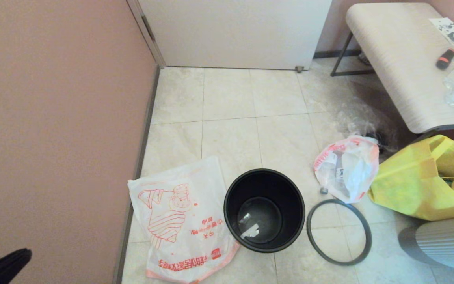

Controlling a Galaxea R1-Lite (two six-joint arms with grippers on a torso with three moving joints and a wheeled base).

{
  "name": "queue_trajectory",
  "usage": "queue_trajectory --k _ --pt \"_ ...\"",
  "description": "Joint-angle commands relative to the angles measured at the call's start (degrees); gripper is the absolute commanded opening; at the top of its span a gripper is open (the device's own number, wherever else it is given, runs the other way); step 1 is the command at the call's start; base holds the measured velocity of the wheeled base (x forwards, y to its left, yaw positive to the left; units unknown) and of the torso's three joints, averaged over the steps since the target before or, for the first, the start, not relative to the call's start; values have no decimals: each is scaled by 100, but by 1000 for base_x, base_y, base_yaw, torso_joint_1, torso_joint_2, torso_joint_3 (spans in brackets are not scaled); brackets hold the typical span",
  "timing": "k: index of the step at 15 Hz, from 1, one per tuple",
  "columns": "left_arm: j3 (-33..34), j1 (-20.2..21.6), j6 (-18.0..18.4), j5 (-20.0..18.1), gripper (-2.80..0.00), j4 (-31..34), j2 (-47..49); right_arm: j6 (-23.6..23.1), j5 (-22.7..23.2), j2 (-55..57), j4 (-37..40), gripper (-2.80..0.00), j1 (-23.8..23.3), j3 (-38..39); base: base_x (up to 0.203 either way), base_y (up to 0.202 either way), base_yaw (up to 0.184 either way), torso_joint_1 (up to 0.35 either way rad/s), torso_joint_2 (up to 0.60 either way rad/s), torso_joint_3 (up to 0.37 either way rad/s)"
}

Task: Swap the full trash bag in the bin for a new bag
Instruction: Pick up a new trash bag

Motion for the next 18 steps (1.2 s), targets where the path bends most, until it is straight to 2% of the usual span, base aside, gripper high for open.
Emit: queue_trajectory --k 1,3,6,10,12,15,18 --pt "-222 -16 72 -19 -280 10 1232 1 -2 13 -2 -280 1 35 0 0 0 0 0 0" --pt "-410 -132 183 -30 -280 13 2183 1 -2 13 -2 -280 1 35 0 0 0 0 0 0" --pt "-593 -520 237 -24 -280 -25 3402 1 -2 13 -2 -280 1 35 0 0 0 0 0 0" --pt "-1052 -809 112 -5 -280 -185 4989 1 -6 13 -2 -280 1 35 0 0 0 0 0 0" --pt "-1275 -849 51 61 -280 -596 5799 1 -2 13 -2 -280 1 35 0 0 0 0 0 0" --pt "-1541 -874 26 400 -280 -1415 7056 1 -2 13 -2 -280 1 35 0 0 0 0 0 0" --pt "-2023 -898 42 702 -280 -1758 8093 1 -2 13 -2 -280 1 35 0 0 0 0 0 0"
